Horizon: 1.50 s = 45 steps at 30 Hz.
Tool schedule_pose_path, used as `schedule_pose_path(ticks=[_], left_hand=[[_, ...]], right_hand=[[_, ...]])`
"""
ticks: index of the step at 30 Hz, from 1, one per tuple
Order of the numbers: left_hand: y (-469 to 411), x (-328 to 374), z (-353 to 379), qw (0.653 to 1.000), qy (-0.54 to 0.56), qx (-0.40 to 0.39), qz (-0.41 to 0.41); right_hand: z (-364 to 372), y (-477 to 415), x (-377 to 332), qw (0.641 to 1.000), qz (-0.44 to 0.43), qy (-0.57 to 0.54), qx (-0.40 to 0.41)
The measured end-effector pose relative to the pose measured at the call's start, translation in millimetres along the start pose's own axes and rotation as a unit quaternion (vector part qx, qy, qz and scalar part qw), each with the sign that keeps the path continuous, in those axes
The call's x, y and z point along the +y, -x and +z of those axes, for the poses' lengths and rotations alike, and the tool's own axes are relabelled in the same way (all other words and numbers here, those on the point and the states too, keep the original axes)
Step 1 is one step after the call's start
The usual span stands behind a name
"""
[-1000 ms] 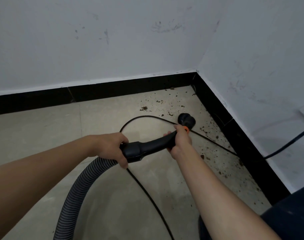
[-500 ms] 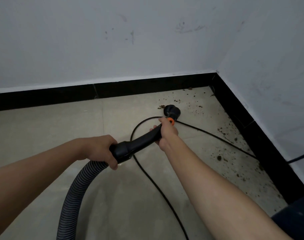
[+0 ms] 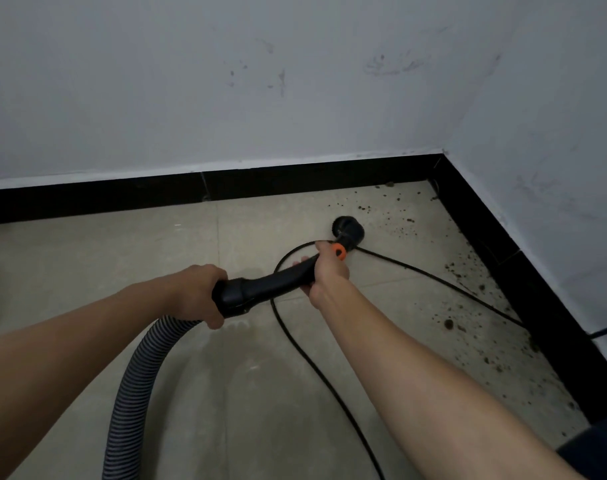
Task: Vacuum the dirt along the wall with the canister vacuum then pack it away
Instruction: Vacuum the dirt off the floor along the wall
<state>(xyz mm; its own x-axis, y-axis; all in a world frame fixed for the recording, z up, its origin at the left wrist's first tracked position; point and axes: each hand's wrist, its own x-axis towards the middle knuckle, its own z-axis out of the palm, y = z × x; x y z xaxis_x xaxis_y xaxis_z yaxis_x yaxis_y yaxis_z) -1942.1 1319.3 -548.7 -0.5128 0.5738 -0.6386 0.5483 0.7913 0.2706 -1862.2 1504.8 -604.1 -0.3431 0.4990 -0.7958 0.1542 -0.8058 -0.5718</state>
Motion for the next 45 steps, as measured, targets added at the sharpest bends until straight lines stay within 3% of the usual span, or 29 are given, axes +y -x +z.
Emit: schedule_pose_path(ticks=[6, 14, 23, 27, 35, 39, 45], left_hand=[[-15.9, -1.3, -4.0, 1.000, -0.003, 0.028, 0.006], [-50.2, 14.3, -19.5, 0.992, 0.086, 0.085, 0.021], [-36.5, -19.8, 1.5, 0.994, 0.099, 0.031, -0.042], [-21.1, -40.6, 1.7, 0.996, 0.054, -0.017, -0.069], [-21.9, -21.3, 17.8, 0.990, -0.087, -0.108, -0.037], [-34.3, 3.0, 15.6, 0.992, -0.095, -0.087, 0.011], [-50.6, 23.1, 0.2, 0.998, -0.024, -0.002, 0.050]], right_hand=[[7.7, -11.1, -10.1, 1.000, -0.013, 0.011, -0.005], [43.2, -43.1, -63.0, 0.995, -0.044, 0.081, -0.025], [73.2, -37.0, -31.6, 0.987, -0.037, 0.141, -0.071], [79.8, -25.3, 0.4, 0.987, -0.018, 0.135, -0.080], [-9.7, -4.6, 48.3, 1.000, 0.000, -0.002, 0.023], [-32.4, -5.5, 26.4, 0.998, -0.016, -0.031, 0.048], [-22.2, -28.5, -28.2, 0.999, -0.021, 0.015, 0.026]])
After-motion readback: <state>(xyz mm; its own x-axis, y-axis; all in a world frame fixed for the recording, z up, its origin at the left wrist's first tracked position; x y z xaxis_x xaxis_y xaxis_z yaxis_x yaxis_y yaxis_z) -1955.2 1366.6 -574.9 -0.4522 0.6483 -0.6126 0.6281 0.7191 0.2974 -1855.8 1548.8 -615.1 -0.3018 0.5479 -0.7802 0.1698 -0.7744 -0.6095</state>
